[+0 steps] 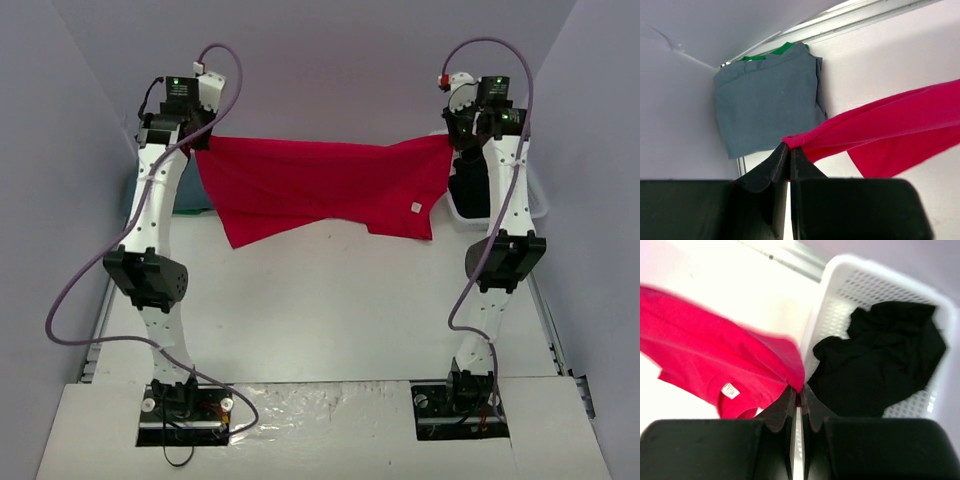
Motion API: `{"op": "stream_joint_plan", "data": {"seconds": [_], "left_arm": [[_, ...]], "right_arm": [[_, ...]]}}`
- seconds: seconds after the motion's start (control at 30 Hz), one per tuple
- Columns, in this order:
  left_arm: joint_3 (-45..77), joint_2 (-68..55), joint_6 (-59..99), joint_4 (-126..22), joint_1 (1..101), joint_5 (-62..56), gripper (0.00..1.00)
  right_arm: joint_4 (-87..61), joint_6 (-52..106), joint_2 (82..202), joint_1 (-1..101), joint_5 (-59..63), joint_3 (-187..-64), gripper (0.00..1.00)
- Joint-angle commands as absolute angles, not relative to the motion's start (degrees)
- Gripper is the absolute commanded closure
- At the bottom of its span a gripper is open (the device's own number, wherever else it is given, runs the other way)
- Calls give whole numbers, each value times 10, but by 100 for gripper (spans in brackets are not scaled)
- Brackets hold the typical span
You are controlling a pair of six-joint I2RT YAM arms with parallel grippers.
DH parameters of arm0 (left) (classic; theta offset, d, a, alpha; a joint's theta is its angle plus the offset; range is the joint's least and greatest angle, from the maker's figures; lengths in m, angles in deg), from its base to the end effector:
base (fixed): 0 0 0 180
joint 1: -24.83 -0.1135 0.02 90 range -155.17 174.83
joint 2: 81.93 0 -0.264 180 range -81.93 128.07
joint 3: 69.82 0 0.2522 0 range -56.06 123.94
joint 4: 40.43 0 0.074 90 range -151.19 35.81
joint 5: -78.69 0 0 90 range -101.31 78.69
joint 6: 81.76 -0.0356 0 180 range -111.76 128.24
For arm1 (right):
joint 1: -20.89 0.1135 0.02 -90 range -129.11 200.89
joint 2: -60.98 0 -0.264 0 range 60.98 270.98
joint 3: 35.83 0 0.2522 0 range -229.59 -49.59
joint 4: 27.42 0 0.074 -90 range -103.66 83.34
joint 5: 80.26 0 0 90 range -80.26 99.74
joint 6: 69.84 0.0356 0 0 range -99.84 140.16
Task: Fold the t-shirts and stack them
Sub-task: Flatten out the tshirt
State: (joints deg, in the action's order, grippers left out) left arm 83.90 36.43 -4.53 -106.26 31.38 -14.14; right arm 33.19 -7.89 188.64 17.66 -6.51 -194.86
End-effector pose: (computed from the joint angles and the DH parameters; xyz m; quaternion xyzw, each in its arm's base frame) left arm 0.4428 -0.0491 0.4362 0.1335 0.8576 0.0483 0.4944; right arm 0.4908 -0.0177 0.4009 -0.2533 0.8187 -0.0176 0.5150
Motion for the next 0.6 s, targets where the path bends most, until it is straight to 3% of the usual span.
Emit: {"op": "stream_joint_plan", "data": {"seconds": [0.0,0.17,0.3,0.43,0.57], "left_arm": [[812,243,-13,-1021,312,-154,98],[675,124,1,-1031,313,-133,98],[526,40,5,-1049,312,-116,98],[467,-26,-19,-1074,305,-89,98],[483,-54,-25,-1099,292,-46,98]], "right_arm": [[298,-44,1765,180,-44,-1941,100],[299,-20,1635,182,-35,-1824,100],[302,-15,1503,181,-18,-1660,100],[302,10,1427,173,2,-1621,100],[300,44,1404,161,3,-1652,100]]}}
